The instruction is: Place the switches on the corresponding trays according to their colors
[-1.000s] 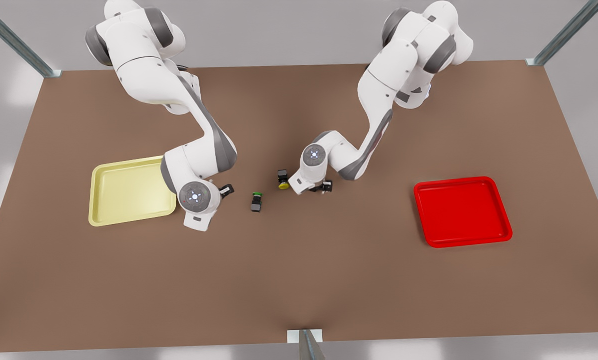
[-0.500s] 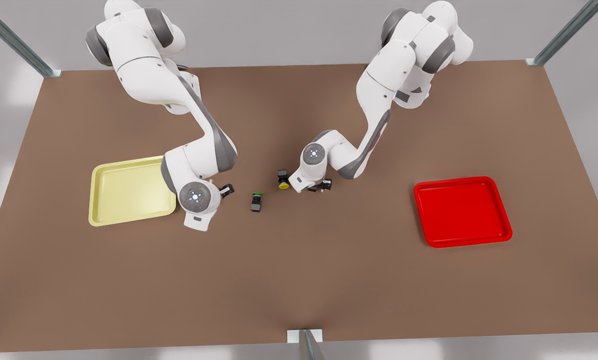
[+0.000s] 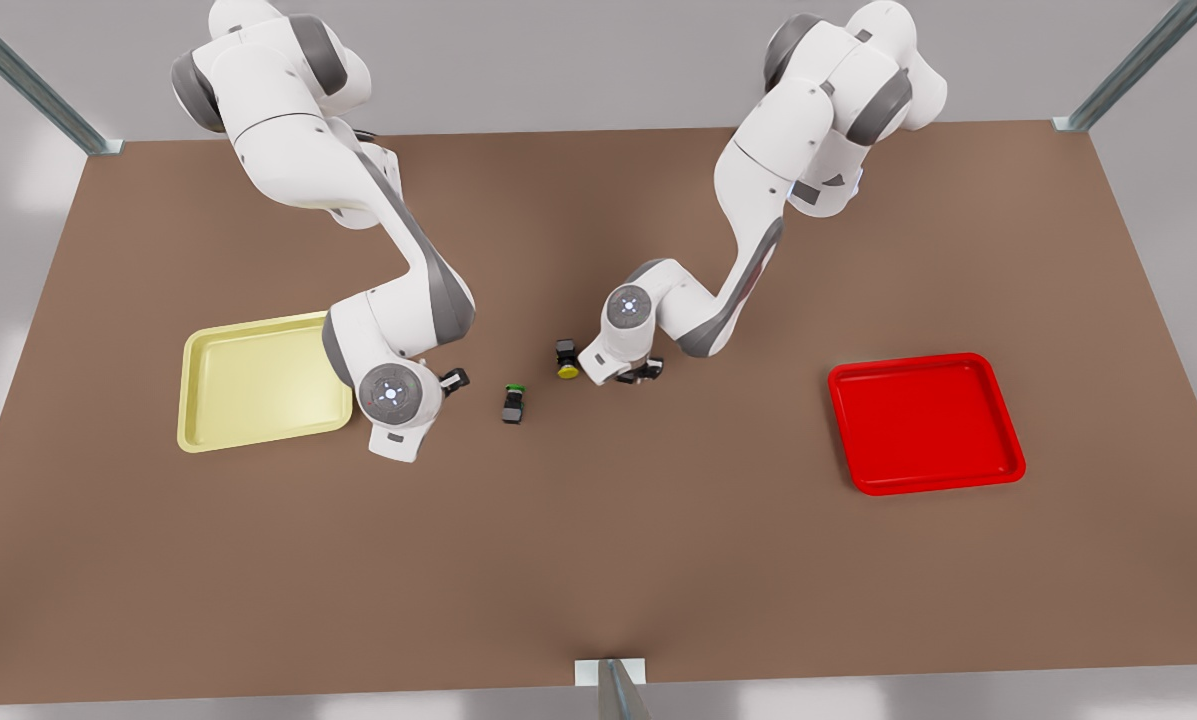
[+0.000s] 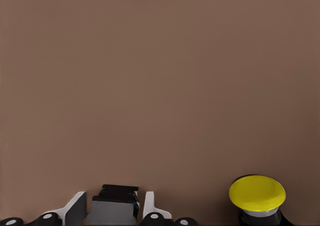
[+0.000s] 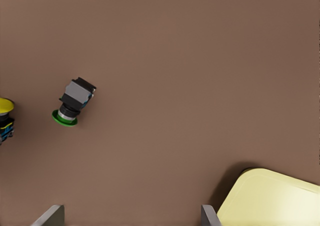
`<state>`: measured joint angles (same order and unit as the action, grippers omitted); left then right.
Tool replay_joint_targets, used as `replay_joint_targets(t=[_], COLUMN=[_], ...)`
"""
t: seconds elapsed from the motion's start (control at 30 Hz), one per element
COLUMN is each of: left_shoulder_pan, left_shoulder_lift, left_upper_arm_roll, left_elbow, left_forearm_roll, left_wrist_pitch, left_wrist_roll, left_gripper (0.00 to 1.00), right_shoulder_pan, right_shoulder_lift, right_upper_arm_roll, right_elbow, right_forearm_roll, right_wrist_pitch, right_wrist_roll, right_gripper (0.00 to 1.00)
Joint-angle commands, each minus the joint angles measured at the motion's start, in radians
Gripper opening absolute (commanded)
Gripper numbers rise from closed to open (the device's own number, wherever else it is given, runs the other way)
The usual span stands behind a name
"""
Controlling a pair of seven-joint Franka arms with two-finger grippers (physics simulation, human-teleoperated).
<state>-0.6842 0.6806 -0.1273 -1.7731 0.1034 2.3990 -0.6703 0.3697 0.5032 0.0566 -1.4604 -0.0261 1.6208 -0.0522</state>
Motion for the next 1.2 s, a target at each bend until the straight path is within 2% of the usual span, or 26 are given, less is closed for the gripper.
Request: replay_joint_targets(t=[0.0, 0.17, 0.53, 0.7, 0.8, 0.87, 1.1, 1.17], left_shoulder_pan=[0.002, 0.000, -0.002, 0.026, 0.126, 0.219, 0.494, 0.580], left_shoulder_lift=[-0.001, 0.000, -0.006, -0.105, -0.167, -0.194, -0.286, -0.305], left_upper_arm_roll=[0.000, 0.000, -0.002, -0.005, -0.015, -0.064, -0.064, -0.084], left_elbow=[0.000, 0.000, 0.000, -0.031, -0.029, -0.029, -0.083, -0.094], left_forearm_roll=[0.001, 0.001, 0.001, -0.001, -0.002, -0.002, -0.002, -0.002], left_wrist_pitch=[0.000, 0.000, -0.003, -0.032, -0.090, -0.118, -0.208, -0.241], left_wrist_roll=[0.000, 0.000, -0.005, -0.017, -0.006, 0.000, 0.218, 0.288], left_gripper=[0.61, 0.52, 0.49, 0.49, 0.49, 0.49, 0.49, 0.49], right_shoulder_pan=[0.000, 0.000, 0.000, 0.000, 0.005, 0.020, 0.129, 0.241], right_shoulder_lift=[0.000, 0.000, 0.000, 0.000, 0.000, -0.002, 0.009, 0.032], right_upper_arm_roll=[-0.001, 0.000, -0.001, -0.001, 0.000, 0.002, 0.003, 0.003], right_elbow=[0.000, 0.000, 0.000, 0.000, 0.000, 0.000, -0.002, -0.009], right_forearm_roll=[0.000, 0.000, 0.000, 0.000, 0.000, 0.002, 0.051, 0.078], right_wrist_pitch=[-0.001, 0.001, -0.001, -0.001, 0.001, 0.001, 0.002, 0.076], right_wrist_roll=[0.000, 0.000, 0.000, 0.000, 0.002, 0.017, 0.083, 0.342], right_gripper=[1.00, 1.00, 1.00, 1.00, 1.00, 1.00, 1.00, 1.00])
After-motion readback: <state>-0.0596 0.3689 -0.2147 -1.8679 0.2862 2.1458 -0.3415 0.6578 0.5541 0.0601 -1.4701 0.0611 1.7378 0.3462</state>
